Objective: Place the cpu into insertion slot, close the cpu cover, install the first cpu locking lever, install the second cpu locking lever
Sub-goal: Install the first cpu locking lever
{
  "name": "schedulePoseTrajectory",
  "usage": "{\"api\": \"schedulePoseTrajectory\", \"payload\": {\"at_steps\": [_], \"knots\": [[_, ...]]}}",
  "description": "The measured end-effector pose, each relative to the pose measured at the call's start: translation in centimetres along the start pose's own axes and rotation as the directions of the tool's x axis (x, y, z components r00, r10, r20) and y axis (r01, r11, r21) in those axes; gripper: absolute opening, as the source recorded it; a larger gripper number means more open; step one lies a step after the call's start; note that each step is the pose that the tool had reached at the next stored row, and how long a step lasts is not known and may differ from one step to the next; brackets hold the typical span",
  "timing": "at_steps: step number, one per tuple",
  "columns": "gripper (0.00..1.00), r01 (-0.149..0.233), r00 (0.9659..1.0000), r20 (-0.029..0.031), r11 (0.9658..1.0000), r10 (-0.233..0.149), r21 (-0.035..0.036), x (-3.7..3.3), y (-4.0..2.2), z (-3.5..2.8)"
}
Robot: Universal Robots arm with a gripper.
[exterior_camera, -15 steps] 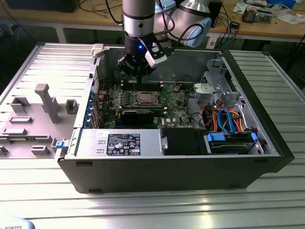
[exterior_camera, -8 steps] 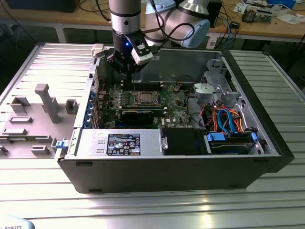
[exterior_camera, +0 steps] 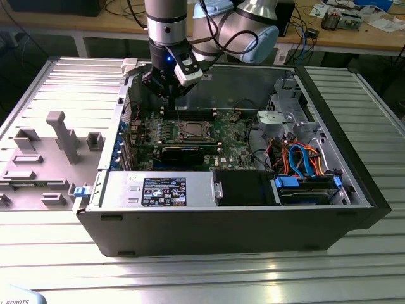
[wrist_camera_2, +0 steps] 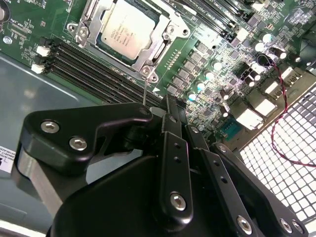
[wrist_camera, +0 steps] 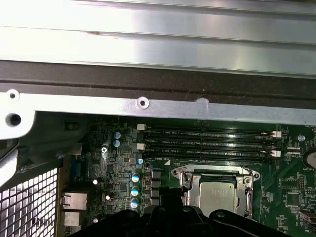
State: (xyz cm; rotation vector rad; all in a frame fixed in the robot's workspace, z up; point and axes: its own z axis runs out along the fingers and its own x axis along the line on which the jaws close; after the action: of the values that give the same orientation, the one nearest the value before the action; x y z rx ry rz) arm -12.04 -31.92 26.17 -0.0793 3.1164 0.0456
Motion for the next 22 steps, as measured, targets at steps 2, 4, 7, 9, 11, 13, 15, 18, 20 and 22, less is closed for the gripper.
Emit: {"api": "schedulePoseTrajectory", "payload": {"at_steps": [2,4,7,9,11,13,15,18,20,22], "knots": [[0.11,0.0,1.0,0.0001,1.0,0.0,0.0,0.0,0.0,0.0],[0.11,0.0,1.0,0.0001,1.0,0.0,-0.0001,-0.01,0.14,0.01],[0.11,0.0,1.0,0.0001,1.0,0.0,-0.0001,-0.06,0.46,0.02],[0.11,0.0,1.0,0.0001,1.0,0.0,-0.0001,-0.16,0.61,0.03],[0.11,0.0,1.0,0.0,1.0,0.0,0.0,-0.26,0.75,0.03],[0.11,0.0,1.0,0.0,1.0,0.0,-0.0001,-0.43,0.75,0.05],[0.11,0.0,1.0,0.0,1.0,0.0,0.0,-0.69,0.74,0.06],[0.11,0.0,1.0,0.0,1.0,0.0,0.0,-1.12,0.71,0.09],[0.11,0.0,1.0,-0.0001,1.0,0.0,0.0,-1.31,0.7,0.12],[0.11,0.0,1.0,0.0,1.0,0.0,0.0007,-1.61,0.69,0.14]]}}
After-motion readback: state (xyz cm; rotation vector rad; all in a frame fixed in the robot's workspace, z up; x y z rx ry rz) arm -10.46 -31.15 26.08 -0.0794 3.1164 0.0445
